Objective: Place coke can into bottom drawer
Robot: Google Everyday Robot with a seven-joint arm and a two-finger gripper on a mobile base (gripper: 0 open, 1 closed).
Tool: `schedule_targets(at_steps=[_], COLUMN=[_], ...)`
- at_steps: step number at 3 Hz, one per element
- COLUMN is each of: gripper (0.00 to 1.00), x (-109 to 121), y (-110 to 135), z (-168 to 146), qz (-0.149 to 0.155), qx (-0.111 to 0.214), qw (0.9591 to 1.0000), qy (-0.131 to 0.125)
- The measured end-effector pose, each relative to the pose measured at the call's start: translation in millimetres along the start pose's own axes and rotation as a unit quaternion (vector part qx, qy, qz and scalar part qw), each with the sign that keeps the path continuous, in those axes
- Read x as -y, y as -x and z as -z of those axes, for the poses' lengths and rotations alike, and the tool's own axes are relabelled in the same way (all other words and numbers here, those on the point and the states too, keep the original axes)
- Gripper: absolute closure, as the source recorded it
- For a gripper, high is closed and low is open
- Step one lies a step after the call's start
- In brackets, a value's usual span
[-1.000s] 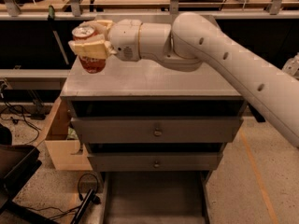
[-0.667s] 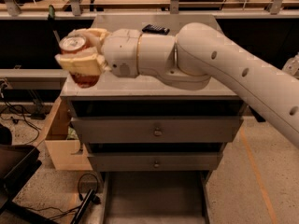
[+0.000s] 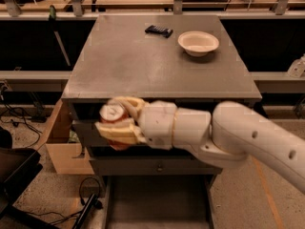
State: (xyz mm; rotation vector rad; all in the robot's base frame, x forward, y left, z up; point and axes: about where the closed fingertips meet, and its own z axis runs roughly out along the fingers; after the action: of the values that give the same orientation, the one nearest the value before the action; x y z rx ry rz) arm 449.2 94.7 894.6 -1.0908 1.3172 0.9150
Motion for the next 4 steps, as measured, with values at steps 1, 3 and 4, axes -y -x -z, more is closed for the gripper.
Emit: schedule_targets(at_steps=[1, 3, 4], gripper=[1.00, 1.00, 1.00], x=[-8.8, -13.2, -13.2], y=[-113.4, -269.3, -269.3], z=[51.9, 99.4, 99.4], qz=[-0.064, -0.147, -0.147], qx=[-0.049, -0.075, -0.075], qw=[0.9956, 0.9785, 0.9786], qy=[-0.049, -0.123, -0.123])
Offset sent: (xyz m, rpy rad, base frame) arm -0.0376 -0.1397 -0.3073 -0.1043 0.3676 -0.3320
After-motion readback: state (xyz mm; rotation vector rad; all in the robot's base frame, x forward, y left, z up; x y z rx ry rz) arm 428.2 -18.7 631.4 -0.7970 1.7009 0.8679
